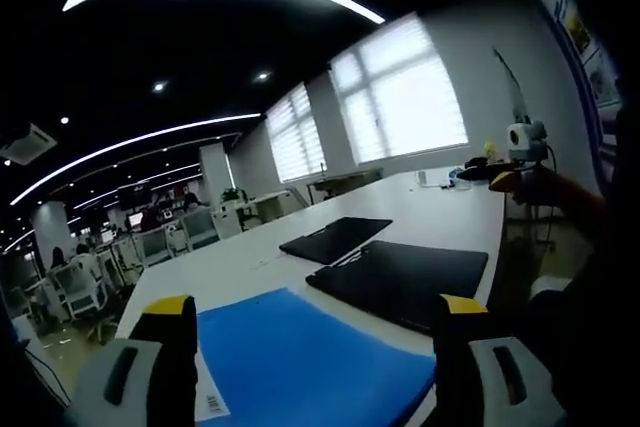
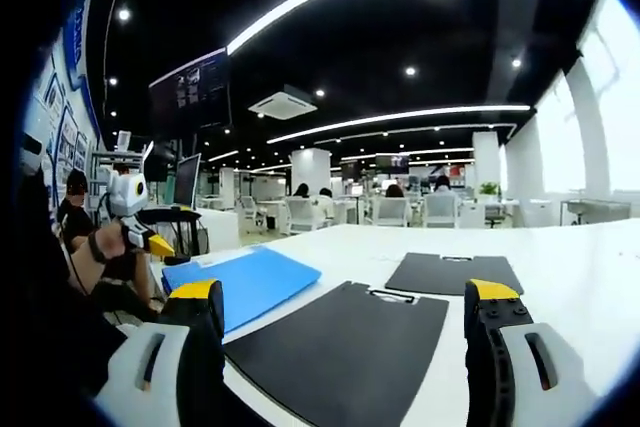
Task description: Organize the scattered folders on the table and sort them into different groups
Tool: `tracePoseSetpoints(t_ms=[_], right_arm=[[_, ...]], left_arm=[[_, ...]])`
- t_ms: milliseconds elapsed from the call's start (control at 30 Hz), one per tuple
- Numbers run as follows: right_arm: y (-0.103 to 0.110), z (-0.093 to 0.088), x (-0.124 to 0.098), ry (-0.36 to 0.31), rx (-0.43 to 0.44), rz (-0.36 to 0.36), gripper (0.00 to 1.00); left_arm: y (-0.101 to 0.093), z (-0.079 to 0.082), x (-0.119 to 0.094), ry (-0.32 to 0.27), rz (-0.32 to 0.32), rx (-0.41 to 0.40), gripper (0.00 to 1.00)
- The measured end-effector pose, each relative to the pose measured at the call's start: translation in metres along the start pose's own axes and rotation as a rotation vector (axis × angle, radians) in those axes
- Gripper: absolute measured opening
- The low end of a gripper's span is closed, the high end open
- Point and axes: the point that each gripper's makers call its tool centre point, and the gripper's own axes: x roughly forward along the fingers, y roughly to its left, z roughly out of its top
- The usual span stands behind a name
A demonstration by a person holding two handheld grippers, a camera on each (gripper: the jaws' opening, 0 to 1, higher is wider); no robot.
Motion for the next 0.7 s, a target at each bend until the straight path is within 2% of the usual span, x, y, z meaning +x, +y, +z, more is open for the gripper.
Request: tracePoseSetpoints(t_ms=[267,600,667,700], right_arm=[[-0.01,0.0,0.004,0.017,0.011,-0.02,0.98],[-0.048,0.001,0.024,0.017,0.008,-0.057,0.98],[-0.054,0.002,0.031,0.015,0.006,-0.059,0.98],[-0.058,0.002,0.035,0.016,0.006,-0.058,0.98]], left_arm=[[-0.004,0.012,0.015,-0.003,-0.028,0.007,0.99],[-0.007,0.024,0.037,-0.008,-0.068,0.043,0.99],[-0.008,0.028,0.045,-0.006,-0.092,0.034,0.99],[-0.006,0.029,0.05,0.003,-0.097,0.002,0.99]])
